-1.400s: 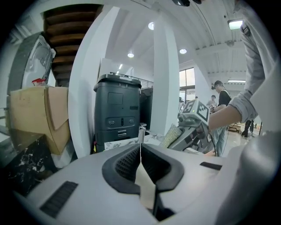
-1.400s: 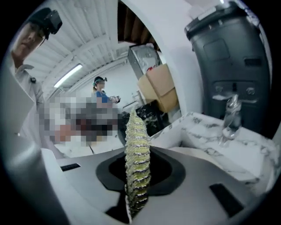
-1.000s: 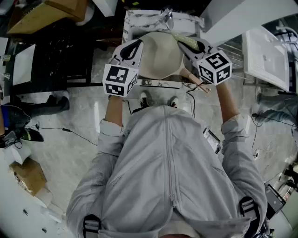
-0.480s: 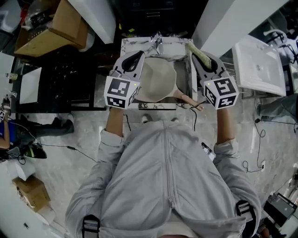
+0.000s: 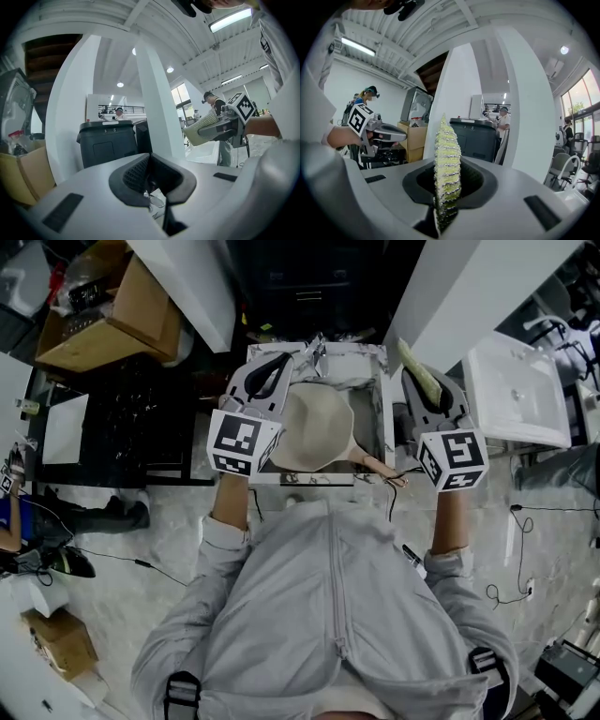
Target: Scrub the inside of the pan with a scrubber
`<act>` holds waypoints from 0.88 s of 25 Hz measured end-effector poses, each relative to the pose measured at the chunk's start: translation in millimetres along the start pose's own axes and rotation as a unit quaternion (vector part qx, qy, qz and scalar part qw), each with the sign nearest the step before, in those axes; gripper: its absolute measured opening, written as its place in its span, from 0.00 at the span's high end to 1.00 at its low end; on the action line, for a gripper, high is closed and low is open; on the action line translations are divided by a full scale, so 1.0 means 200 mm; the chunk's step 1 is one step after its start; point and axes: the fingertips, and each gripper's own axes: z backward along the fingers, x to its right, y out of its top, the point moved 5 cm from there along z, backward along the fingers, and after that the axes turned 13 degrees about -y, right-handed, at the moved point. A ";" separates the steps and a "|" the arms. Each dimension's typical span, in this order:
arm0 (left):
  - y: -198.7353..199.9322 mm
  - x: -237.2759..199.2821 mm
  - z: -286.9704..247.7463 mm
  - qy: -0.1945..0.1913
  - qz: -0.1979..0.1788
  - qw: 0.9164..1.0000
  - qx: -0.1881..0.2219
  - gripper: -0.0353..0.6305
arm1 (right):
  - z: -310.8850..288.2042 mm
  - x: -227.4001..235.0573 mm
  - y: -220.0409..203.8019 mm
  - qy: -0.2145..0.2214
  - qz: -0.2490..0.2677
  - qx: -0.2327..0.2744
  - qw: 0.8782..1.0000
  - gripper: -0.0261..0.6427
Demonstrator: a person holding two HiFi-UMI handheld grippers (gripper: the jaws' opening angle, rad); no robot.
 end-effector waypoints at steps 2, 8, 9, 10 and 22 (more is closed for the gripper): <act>0.04 -0.02 0.01 0.004 -0.007 1.000 0.005 0.91 | 0.01 0.01 0.03 -0.002 -0.002 0.003 1.000 0.83; 0.11 -0.05 0.02 0.013 -0.026 1.000 0.011 0.91 | -0.01 0.02 0.09 -0.004 0.000 0.013 1.000 0.83; 0.13 -0.06 0.02 0.013 -0.030 0.999 0.014 0.91 | -0.01 0.01 0.10 -0.003 0.001 0.013 1.000 0.83; 0.14 -0.06 0.02 0.013 -0.034 0.999 0.015 0.91 | -0.02 0.01 0.11 -0.002 0.002 0.014 1.000 0.83; 0.16 -0.07 0.02 0.013 -0.041 0.999 0.017 0.91 | -0.03 -0.01 0.13 -0.004 0.010 0.015 1.000 0.84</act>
